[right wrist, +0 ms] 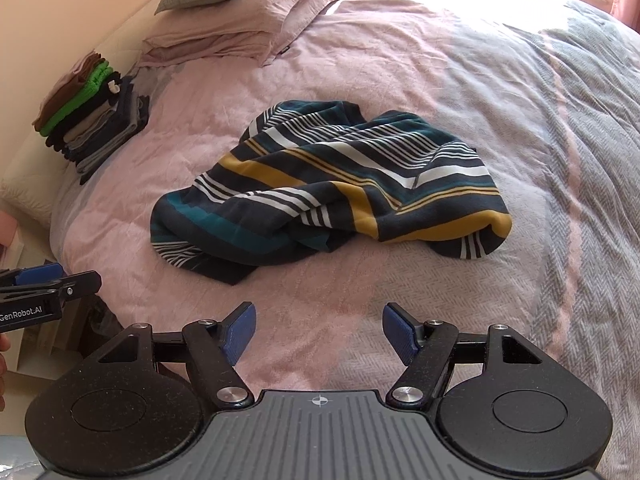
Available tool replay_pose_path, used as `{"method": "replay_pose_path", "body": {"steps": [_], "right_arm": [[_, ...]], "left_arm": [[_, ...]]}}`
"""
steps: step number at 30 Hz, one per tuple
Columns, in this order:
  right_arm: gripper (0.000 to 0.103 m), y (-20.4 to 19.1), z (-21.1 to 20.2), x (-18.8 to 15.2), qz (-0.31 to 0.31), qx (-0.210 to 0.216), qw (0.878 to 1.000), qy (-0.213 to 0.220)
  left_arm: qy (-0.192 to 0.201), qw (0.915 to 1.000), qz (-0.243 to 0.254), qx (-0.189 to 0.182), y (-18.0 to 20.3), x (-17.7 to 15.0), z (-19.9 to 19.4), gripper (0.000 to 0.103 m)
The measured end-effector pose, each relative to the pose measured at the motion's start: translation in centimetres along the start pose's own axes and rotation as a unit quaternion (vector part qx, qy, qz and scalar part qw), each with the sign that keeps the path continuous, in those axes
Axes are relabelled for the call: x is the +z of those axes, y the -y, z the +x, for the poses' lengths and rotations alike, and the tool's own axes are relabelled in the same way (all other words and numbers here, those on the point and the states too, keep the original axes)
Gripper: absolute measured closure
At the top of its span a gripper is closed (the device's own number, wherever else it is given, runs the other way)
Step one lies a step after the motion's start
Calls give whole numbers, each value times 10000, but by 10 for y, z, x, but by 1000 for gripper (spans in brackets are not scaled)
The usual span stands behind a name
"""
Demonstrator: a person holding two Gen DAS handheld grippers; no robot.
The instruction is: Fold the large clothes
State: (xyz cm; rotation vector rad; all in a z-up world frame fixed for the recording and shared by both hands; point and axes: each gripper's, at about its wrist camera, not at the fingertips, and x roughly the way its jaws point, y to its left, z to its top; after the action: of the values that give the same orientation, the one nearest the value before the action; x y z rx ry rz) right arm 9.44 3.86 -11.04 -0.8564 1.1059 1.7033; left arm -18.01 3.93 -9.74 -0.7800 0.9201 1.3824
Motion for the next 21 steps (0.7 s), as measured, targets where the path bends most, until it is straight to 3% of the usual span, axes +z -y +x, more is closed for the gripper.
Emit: {"method": "replay_pose_path", "body": {"steps": [13, 21], "right_arm": [[36, 59, 7, 7, 767, -462, 9960, 16], [36, 126, -7, -5, 1531, -1113, 9818, 181]], "left_arm": [[-283, 9983, 482, -189, 30, 29, 43, 31], [-442, 9931, 966, -500, 73, 48, 90, 29]]}}
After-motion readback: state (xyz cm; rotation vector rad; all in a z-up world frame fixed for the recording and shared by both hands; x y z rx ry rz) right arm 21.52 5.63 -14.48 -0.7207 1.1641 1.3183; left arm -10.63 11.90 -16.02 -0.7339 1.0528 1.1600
